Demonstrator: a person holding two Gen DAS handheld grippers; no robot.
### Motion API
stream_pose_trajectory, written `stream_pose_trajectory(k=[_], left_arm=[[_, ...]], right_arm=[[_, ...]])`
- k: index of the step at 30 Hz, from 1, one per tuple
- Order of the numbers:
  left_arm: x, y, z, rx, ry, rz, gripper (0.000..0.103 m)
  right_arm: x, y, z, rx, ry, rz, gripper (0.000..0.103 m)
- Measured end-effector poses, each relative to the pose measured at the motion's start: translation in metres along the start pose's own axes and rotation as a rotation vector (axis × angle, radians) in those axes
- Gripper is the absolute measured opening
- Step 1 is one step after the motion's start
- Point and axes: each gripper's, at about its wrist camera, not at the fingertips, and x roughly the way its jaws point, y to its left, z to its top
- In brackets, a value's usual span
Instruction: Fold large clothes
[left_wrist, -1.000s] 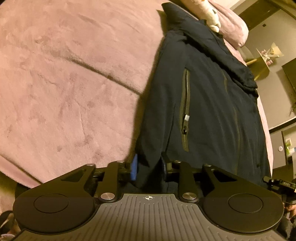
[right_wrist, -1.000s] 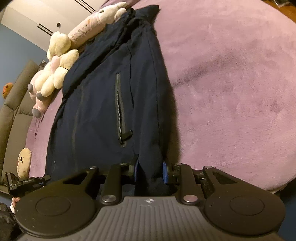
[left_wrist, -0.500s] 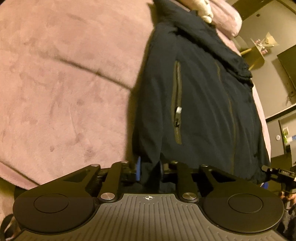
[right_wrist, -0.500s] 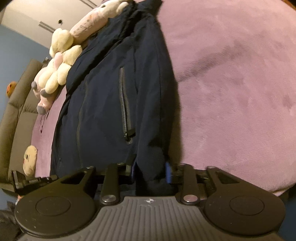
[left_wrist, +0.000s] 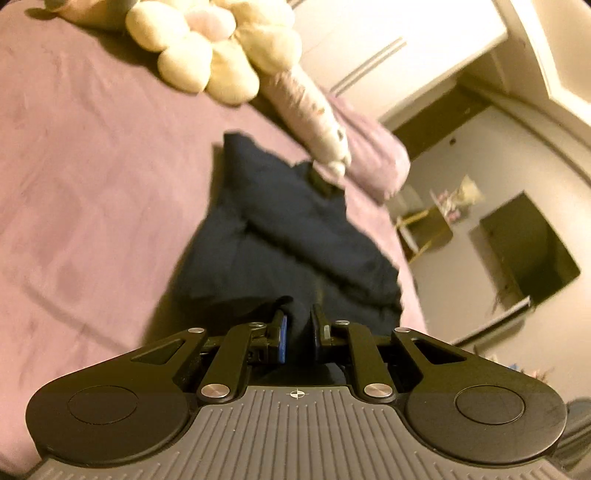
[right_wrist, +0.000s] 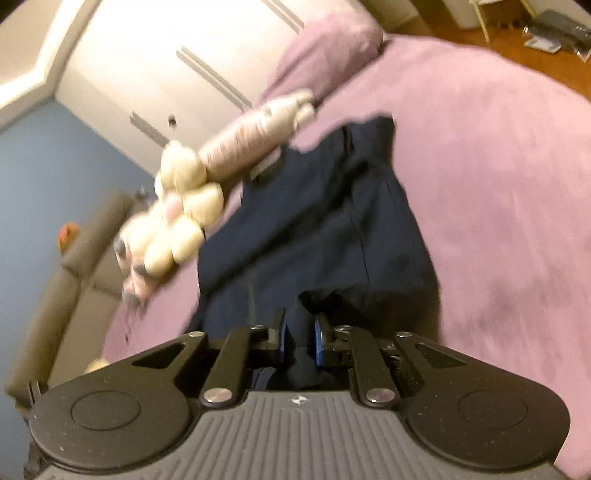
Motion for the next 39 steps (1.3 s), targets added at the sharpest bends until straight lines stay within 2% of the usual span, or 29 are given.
stream_pose_trajectory(k=[6,10,13,17,21,24,28,29,30,31,32,33,34,35,36,39], left_arm=[[0.028,-0.008,0.048,-0.035,-0.065,0.006,0.015],[0.065,-0.002,0.084,-0.1,-0.096,0.042,0.015],[0.101,0.008,0.106,-0.142,-0.09,0.084,0.015],[0.153,0.022,0.125,-0.172,-0.055,0.166,0.015],[0.195,0.044,0.137,-0.227,-0.038,0.217,0.015],[0.22,0.054,0.139,-0.209,-0.01,0.275,0.016],[0.24,0.066,0.141,-0.244,-0.005,0.283,0.018],[0.241,0.07,0.142,-0.268,-0.012,0.273,0.02],[0.24,0.073,0.142,-0.295,-0.025,0.242,0.026],[0.237,0.075,0.141,-0.303,-0.034,0.204,0.043],[0.232,0.075,0.142,-0.29,-0.051,0.16,0.054],[0.226,0.074,0.142,-0.264,-0.081,0.138,0.073],[0.218,0.071,0.141,-0.216,-0.119,0.136,0.084],[0.212,0.068,0.141,-0.158,-0.147,0.146,0.087],[0.208,0.066,0.141,-0.108,-0.159,0.15,0.091],[0.214,0.069,0.14,-0.054,-0.109,0.151,0.096]], right_arm=[[0.023,0.008,0.047,0.009,-0.117,-0.008,0.012],[0.05,0.002,0.079,0.029,-0.162,-0.04,0.012],[0.079,0.001,0.102,0.059,-0.184,-0.063,0.012],[0.132,-0.001,0.127,0.089,-0.167,-0.122,0.012],[0.182,-0.011,0.144,0.12,-0.148,-0.177,0.013],[0.212,-0.025,0.151,0.155,-0.129,-0.209,0.014],[0.231,-0.038,0.152,0.157,-0.129,-0.242,0.016],[0.231,-0.04,0.152,0.16,-0.133,-0.233,0.017],[0.231,-0.043,0.153,0.165,-0.138,-0.211,0.023],[0.228,-0.045,0.154,0.177,-0.147,-0.183,0.026],[0.222,-0.048,0.155,0.204,-0.166,-0.162,0.04],[0.212,-0.051,0.155,0.24,-0.209,-0.137,0.062],[0.201,-0.053,0.154,0.251,-0.256,-0.129,0.071],[0.191,-0.052,0.153,0.228,-0.3,-0.122,0.075],[0.184,-0.051,0.153,0.188,-0.315,-0.119,0.075],[0.185,-0.047,0.15,0.039,-0.246,-0.111,0.075]])
